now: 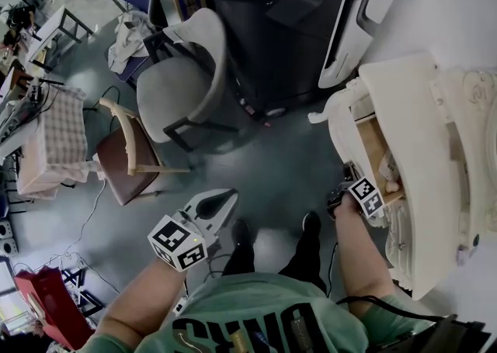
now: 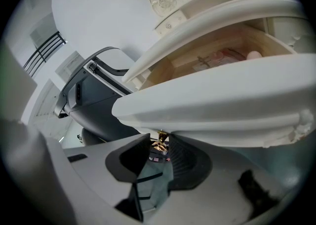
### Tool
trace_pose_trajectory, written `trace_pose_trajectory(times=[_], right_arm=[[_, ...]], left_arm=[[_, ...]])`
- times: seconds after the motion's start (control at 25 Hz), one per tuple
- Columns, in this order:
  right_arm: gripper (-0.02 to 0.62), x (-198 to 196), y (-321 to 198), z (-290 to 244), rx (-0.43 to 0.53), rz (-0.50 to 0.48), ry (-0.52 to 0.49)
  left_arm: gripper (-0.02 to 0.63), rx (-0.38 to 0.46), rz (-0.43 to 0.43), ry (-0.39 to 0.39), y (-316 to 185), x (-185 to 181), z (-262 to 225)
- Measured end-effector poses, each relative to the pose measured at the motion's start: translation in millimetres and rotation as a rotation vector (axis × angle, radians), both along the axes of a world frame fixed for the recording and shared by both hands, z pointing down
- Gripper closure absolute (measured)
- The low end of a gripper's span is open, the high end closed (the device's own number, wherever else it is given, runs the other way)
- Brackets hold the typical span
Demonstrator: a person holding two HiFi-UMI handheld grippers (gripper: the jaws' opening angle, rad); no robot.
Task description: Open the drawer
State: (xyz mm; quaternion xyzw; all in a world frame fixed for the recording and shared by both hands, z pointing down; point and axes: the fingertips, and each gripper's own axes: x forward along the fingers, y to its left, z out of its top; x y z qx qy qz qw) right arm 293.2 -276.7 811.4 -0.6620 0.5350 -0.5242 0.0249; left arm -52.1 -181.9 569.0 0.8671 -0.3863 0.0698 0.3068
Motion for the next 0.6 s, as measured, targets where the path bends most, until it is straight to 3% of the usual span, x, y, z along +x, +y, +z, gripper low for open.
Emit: trace_pose_trajectory(times=[0.6], right_arm=[[0.474, -22, 10, 0, -0.013, -0.004, 0.002]], left_arm=[[0.606, -0.002, -0.01, 0.013, 3, -26, -1]])
